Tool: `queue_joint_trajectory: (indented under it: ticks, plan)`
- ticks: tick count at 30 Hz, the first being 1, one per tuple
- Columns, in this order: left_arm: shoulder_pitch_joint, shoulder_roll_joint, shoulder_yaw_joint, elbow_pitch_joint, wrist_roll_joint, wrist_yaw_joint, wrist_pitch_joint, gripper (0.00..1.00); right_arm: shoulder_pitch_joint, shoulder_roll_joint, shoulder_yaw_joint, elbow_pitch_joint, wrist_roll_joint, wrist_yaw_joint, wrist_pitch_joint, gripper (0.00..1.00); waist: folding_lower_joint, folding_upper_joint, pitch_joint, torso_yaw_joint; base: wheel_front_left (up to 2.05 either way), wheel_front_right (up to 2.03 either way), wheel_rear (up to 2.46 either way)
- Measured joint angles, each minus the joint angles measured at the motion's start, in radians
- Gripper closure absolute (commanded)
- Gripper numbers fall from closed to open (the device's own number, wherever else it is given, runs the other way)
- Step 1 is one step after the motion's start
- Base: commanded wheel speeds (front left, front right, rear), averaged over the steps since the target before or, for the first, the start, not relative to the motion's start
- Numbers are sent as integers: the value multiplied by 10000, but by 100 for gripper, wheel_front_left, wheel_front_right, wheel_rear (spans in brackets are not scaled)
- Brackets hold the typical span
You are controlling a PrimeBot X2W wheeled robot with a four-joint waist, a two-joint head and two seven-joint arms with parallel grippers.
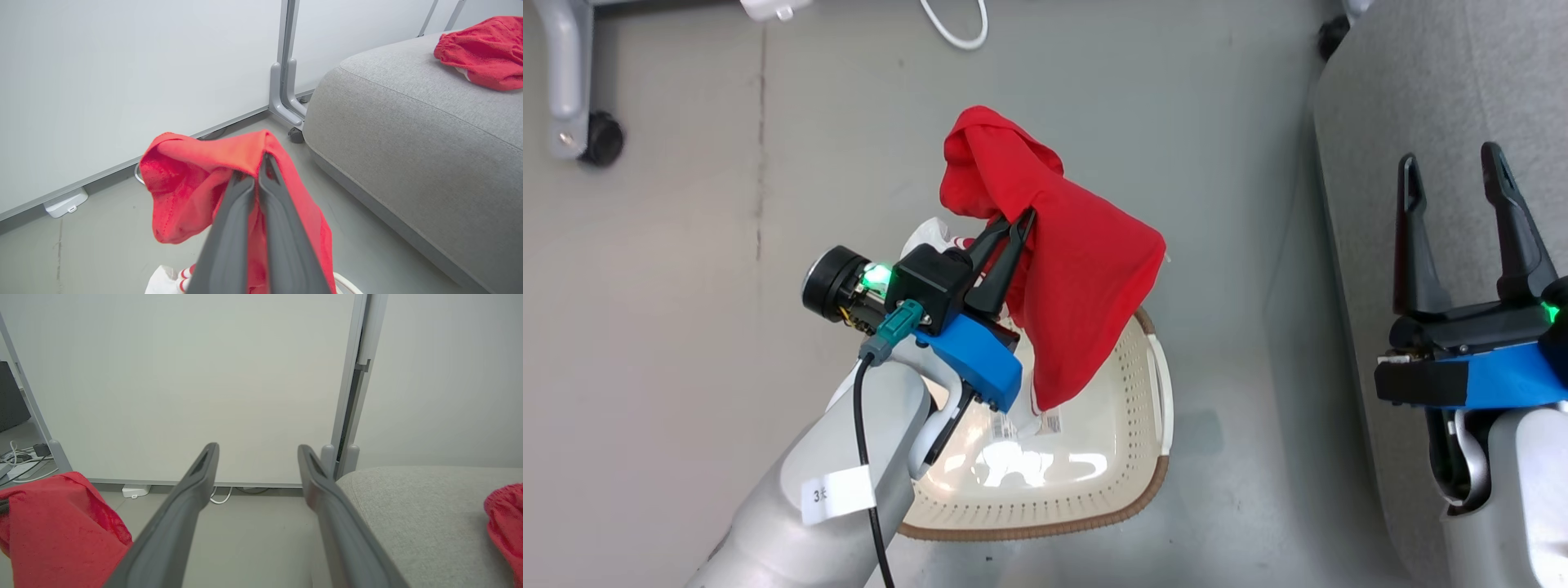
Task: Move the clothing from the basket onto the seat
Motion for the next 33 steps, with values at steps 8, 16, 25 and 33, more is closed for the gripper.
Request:
queue_joint_trajectory:
  ticks: [8,16,25,33]
  plan:
    - [33,-194,543,-487,587,-88,0,100,414,123,12,226,73,0,0,0,0,0,-1087,101,0,0,0]
    - [-178,-343,803,-809,876,-174,0,100,912,228,-35,397,146,0,0,0,0,1,-2060,161,0,0,0]
    - [-611,-443,809,-857,1051,-268,0,100,1418,309,-203,510,169,0,0,0,0,0,-2800,234,0,0,0]
    - [-778,-460,713,-811,1066,-343,0,100,1749,378,-303,577,174,0,0,0,0,0,-3355,308,0,0,0]
